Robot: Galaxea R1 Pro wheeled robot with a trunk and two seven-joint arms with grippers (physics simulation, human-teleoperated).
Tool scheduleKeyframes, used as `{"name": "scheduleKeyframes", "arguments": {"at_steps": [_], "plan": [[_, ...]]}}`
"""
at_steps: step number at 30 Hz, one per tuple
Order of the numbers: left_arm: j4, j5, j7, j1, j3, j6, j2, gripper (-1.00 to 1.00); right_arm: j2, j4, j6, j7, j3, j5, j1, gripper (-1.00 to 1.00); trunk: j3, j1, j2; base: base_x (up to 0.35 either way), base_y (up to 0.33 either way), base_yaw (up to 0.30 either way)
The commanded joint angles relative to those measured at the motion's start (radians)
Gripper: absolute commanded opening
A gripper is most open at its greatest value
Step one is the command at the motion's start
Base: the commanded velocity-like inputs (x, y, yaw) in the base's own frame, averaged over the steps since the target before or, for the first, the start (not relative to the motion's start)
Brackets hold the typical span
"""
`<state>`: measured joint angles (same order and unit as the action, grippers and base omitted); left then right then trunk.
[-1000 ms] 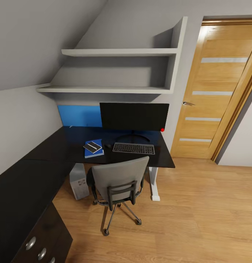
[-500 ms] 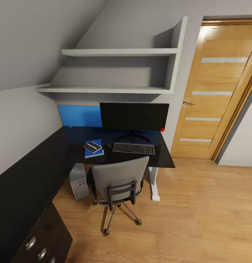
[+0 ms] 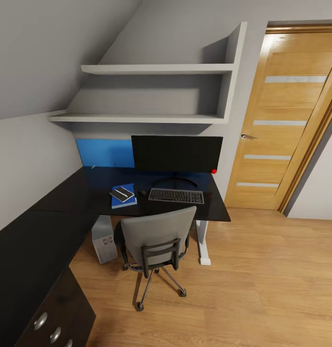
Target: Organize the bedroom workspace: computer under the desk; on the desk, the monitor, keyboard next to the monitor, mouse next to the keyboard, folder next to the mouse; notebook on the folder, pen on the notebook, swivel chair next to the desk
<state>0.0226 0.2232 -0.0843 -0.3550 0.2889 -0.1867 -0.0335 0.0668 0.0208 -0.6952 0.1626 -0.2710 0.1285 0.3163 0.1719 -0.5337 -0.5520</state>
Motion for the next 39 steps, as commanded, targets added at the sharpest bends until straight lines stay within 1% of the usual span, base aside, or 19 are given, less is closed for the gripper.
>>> {"name": "scheduleKeyframes", "arguments": {"at_steps": [1,39], "plan": [[-0.001,0.009,-0.003,-0.001,0.009,-0.004,0.0,1.0,0.0,0.002,-0.004,0.002,-0.009,0.01,0.001,1.0,0.002,0.0,-0.002,0.0,0.0,0.0],[-0.001,0.009,-0.004,-0.001,0.009,-0.002,-0.001,1.0,0.0,0.002,-0.004,0.002,-0.009,0.01,0.001,1.0,0.002,0.0,-0.002,0.0,0.0,0.0]]}}
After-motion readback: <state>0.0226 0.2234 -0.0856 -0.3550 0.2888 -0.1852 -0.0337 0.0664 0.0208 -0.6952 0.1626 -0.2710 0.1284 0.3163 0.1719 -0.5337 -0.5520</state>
